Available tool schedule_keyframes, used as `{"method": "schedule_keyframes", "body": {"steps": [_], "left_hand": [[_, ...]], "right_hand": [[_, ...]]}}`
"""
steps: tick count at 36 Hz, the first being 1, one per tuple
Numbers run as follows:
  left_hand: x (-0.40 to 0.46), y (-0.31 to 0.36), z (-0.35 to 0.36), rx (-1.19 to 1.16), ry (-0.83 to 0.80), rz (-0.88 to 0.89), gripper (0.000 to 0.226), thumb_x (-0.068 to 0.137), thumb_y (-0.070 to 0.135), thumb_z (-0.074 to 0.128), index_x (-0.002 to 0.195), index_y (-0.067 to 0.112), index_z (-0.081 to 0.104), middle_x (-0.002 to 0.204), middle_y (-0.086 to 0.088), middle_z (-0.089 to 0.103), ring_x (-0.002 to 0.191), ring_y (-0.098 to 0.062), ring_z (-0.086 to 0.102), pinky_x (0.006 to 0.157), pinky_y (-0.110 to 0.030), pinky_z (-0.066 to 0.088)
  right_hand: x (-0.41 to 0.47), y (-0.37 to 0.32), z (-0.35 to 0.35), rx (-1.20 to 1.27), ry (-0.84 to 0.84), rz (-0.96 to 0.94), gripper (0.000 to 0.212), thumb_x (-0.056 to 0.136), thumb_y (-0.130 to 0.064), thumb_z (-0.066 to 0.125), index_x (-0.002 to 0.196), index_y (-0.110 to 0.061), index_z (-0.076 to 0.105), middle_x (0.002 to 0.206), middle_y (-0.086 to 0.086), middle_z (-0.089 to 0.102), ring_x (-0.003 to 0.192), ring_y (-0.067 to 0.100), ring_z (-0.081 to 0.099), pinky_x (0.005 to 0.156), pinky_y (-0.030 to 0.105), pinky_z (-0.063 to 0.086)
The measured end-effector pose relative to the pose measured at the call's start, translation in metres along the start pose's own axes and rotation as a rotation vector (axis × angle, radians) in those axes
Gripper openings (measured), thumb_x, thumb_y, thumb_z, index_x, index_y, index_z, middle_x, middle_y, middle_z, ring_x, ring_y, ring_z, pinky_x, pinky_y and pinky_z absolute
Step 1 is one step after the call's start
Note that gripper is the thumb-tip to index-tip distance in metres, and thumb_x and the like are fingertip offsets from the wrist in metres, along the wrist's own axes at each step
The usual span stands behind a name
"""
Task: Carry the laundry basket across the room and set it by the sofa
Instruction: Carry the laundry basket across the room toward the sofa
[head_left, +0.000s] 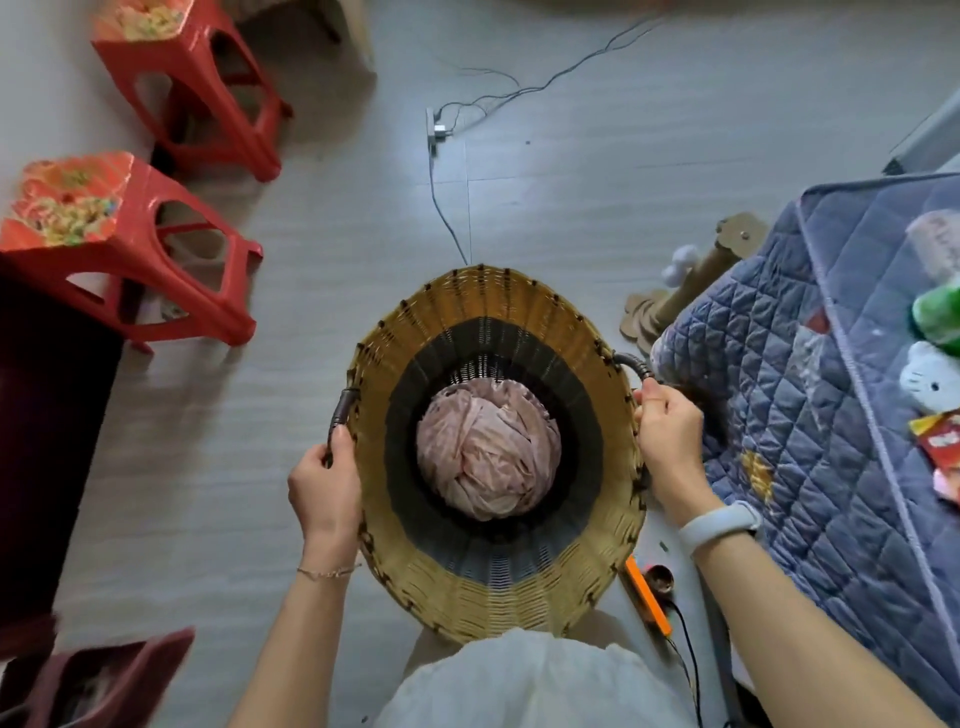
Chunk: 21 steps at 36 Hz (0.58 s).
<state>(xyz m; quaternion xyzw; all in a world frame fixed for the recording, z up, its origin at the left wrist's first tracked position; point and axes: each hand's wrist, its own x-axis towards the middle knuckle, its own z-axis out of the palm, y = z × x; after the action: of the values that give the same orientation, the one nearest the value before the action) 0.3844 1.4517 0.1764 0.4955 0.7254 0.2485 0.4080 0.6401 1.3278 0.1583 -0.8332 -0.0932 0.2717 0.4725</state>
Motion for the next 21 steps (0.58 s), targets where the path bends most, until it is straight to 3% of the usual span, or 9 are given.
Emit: {"method": "schedule_keyframes", "body": {"steps": [5,9,15,19,21], "left_hand": [[0.06,0.054,0.04,-0.022,-0.024,0.023,0.039,0.093,0.035,0.044,0.061,0.014,0.052,0.058,-0.003,0.044,0.062,-0.023,0.042,0.062,-0.033,0.035],[0.112,0.105,0.07,-0.018,-0.058,0.062,0.041,0.094,0.032,0.043,0.058,0.011,0.047,0.057,-0.003,0.041,0.056,-0.018,0.037,0.052,-0.03,0.029],[0.187,0.177,0.105,-0.007,-0.073,0.061,0.043,0.094,0.03,0.043,0.055,0.014,0.042,0.056,-0.003,0.038,0.054,-0.016,0.034,0.052,-0.028,0.027],[0.231,0.222,0.129,0.006,-0.083,0.062,0.042,0.095,0.029,0.043,0.055,0.014,0.041,0.056,-0.003,0.037,0.053,-0.016,0.033,0.051,-0.027,0.026],[0.252,0.244,0.141,0.003,-0.091,0.084,0.043,0.095,0.028,0.042,0.054,0.015,0.038,0.055,-0.003,0.035,0.052,-0.016,0.031,0.051,-0.027,0.024]], "right_hand": [[0.065,-0.042,0.025,-0.016,0.044,-0.023,0.03,0.093,-0.034,0.034,0.078,-0.018,0.055,0.072,0.008,0.054,0.074,0.026,0.052,0.074,0.04,0.045],[0.118,-0.082,0.05,-0.034,0.067,-0.04,0.031,0.095,-0.03,0.032,0.087,-0.01,0.055,0.066,0.003,0.052,0.064,0.016,0.048,0.064,0.03,0.039],[0.193,-0.141,0.085,-0.023,0.087,-0.042,0.036,0.095,-0.03,0.033,0.084,-0.006,0.058,0.063,0.004,0.05,0.063,0.021,0.046,0.061,0.033,0.037],[0.236,-0.174,0.107,0.002,0.091,-0.021,0.031,0.095,-0.031,0.033,0.074,-0.018,0.052,0.063,0.003,0.048,0.061,0.019,0.045,0.058,0.03,0.036],[0.258,-0.189,0.116,0.028,0.101,-0.003,0.029,0.095,-0.032,0.032,0.079,-0.017,0.051,0.062,0.001,0.046,0.061,0.018,0.045,0.056,0.029,0.036]]}}
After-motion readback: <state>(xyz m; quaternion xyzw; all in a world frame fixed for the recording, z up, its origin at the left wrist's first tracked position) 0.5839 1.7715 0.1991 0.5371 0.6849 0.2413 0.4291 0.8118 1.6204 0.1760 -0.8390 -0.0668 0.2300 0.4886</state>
